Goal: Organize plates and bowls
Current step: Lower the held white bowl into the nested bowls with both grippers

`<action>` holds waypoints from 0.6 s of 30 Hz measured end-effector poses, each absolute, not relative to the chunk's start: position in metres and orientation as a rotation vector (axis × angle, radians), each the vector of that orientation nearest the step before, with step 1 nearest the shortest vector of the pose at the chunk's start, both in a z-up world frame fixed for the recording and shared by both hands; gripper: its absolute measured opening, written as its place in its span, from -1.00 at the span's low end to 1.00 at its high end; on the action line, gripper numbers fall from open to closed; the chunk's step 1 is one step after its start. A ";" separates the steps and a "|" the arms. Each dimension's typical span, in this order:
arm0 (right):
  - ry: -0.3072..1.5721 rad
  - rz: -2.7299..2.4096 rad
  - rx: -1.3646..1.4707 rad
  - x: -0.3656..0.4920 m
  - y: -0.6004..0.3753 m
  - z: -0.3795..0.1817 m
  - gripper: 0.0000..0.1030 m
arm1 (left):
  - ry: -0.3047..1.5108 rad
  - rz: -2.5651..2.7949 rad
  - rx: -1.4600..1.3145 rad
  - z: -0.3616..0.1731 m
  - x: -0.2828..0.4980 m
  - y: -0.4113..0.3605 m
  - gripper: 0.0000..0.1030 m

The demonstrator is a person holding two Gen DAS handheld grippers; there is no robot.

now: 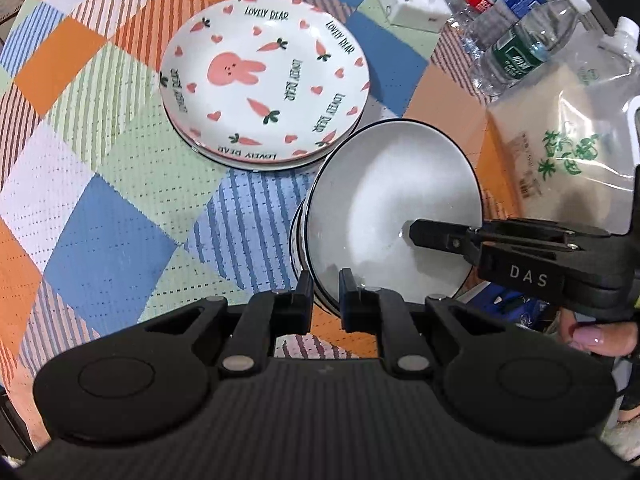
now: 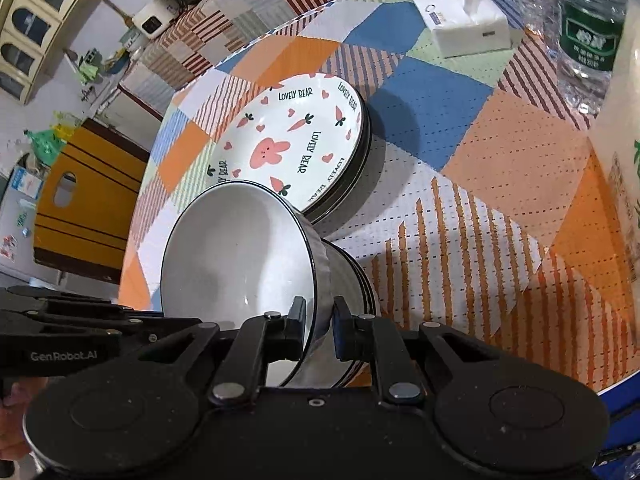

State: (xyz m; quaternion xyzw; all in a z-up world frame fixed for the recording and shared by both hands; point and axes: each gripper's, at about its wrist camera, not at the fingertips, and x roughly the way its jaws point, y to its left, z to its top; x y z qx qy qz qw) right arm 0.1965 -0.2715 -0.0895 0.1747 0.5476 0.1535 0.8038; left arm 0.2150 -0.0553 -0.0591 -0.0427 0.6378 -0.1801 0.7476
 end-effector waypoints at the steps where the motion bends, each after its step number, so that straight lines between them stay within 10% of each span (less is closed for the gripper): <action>1: 1.171 0.327 0.360 0.196 -0.270 -0.090 -0.66 | 1.401 -0.389 -0.090 -0.061 0.215 -0.056 -0.79; 18: 1.126 0.301 0.021 0.182 -0.231 -0.085 -0.48 | 1.474 -0.388 -0.125 -0.080 0.217 -0.057 -0.74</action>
